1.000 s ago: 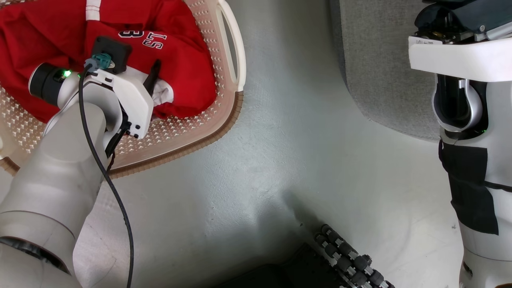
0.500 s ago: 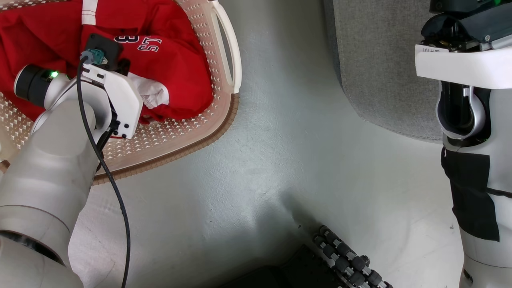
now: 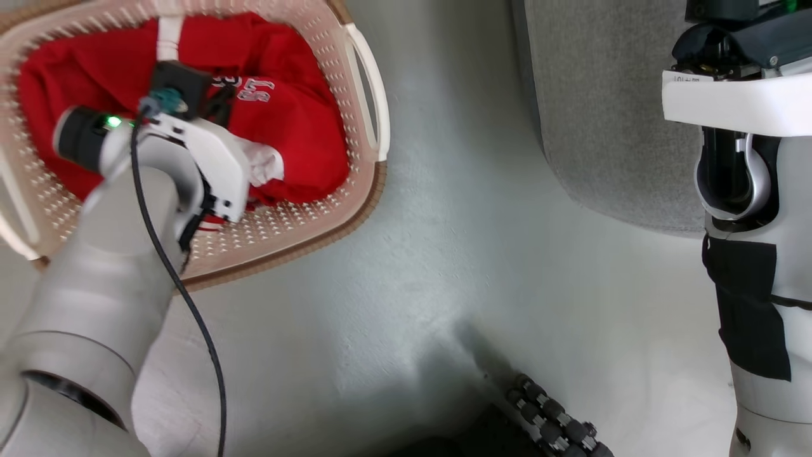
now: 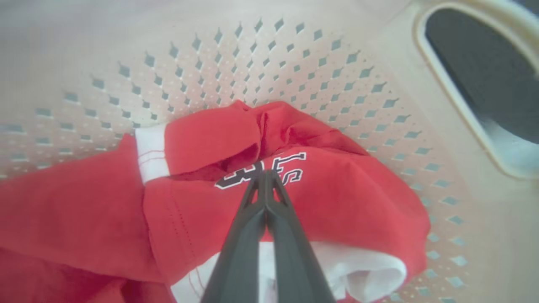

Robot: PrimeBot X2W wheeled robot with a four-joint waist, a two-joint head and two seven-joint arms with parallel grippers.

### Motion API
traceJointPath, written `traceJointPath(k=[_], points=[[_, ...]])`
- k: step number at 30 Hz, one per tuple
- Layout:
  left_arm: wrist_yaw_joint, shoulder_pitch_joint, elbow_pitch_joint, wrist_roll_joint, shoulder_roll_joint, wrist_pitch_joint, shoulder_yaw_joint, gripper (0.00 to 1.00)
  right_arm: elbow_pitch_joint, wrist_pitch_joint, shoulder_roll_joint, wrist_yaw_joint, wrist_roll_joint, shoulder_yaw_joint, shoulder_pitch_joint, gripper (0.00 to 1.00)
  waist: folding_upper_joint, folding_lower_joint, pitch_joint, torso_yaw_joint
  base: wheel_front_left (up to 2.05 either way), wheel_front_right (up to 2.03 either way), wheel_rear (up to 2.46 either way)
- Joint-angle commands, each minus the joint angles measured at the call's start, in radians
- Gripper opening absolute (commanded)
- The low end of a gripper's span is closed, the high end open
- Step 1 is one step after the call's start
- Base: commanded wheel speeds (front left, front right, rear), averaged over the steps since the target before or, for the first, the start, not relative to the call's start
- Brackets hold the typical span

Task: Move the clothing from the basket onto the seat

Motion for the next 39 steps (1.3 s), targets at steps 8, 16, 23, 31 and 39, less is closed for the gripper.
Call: traceJointPath(k=[8, 16, 23, 31, 39], points=[[-0.001, 0.098, -0.089, -0.046, -0.016, -0.062, 0.021, 0.00, 0.031, -0.006, 0.003, 0.007, -0.063, -0.019, 0.108, 1.00, 0.0000, 0.0000, -0.152, 0.069, 0.00, 0.00, 0.00], [0.014, 0.215, -0.305, -0.003, -0.008, -0.065, 0.140, 0.00, 0.089, -0.006, 0.003, 0.007, -0.124, -0.053, 0.193, 1.00, 0.0000, 0.0000, -0.298, 0.143, 0.00, 0.00, 0.00], [0.023, 0.385, -0.469, 0.097, -0.018, -0.065, 0.268, 1.00, 0.136, -0.006, -0.001, 0.007, -0.149, -0.070, 0.274, 1.00, 0.0000, 0.0000, -0.436, 0.198, 0.00, 0.00, 0.00], [0.016, 0.548, -0.596, 0.202, -0.040, -0.065, 0.422, 1.00, 0.178, -0.006, -0.016, 0.007, -0.152, -0.085, 0.367, 1.00, 0.0000, 0.0000, -0.577, 0.249, 0.00, 0.00, 0.00], [0.008, 0.668, -0.655, 0.269, -0.057, -0.065, 0.572, 1.00, 0.208, -0.006, -0.028, 0.007, -0.152, -0.086, 0.443, 1.00, 0.0000, 0.0000, -0.706, 0.286, 0.00, 0.00, 0.00]])
